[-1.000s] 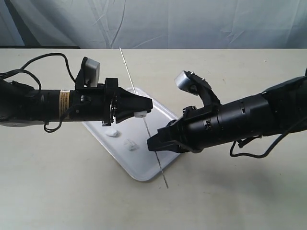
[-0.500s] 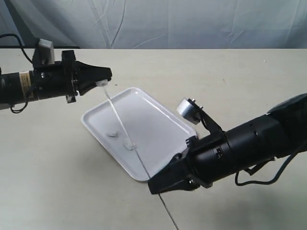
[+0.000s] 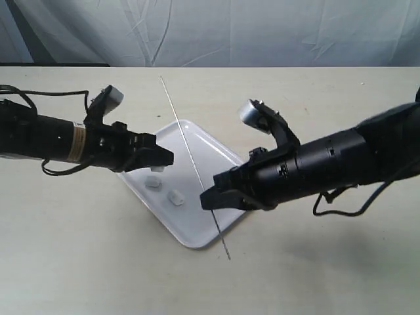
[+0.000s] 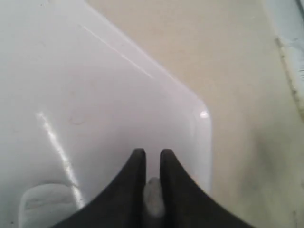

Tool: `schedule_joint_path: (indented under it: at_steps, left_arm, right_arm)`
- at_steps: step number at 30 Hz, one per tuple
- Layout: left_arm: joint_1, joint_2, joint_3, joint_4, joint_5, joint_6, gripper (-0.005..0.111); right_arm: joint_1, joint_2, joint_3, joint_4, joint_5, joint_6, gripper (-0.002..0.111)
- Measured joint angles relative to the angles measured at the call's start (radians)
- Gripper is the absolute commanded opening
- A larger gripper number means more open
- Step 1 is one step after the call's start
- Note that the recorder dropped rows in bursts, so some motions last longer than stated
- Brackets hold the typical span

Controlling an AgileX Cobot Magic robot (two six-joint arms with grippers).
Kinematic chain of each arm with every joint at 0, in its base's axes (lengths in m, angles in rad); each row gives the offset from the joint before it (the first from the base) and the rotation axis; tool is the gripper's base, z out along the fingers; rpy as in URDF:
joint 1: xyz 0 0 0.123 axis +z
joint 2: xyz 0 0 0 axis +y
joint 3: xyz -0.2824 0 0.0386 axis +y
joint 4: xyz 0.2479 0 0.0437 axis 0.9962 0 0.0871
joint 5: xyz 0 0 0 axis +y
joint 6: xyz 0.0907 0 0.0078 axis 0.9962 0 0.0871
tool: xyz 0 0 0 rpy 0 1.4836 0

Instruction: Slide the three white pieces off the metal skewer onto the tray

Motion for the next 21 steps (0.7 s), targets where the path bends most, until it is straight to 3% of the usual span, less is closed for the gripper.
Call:
schedule_joint_path:
  at_steps: [2, 8, 16, 21]
  left_arm:
    - [-0.051, 0.000, 0.000, -0.010, 0.119, 0.037, 0.021]
    - [-0.080, 0.000, 0.000, -0.045, 0.229, 0.083, 0.041]
    - [-0.083, 0.000, 0.000, -0.093, 0.232, 0.126, 0.043]
    - [-0.038, -0.040, 0.000, -0.058, 0.230, 0.135, 0.043]
  right_arm:
    - [0.000, 0.000, -0.080, -0.097, -0.051, 0.114, -0.001]
    - [0.000, 0.005, -0.217, -0.420, -0.116, 0.403, -0.001]
    - [0.000, 0.137, -0.319, -0.552, -0.101, 0.531, -0.001]
    - [0.000, 0.230, -0.336, -0.558, -0.076, 0.538, -0.001]
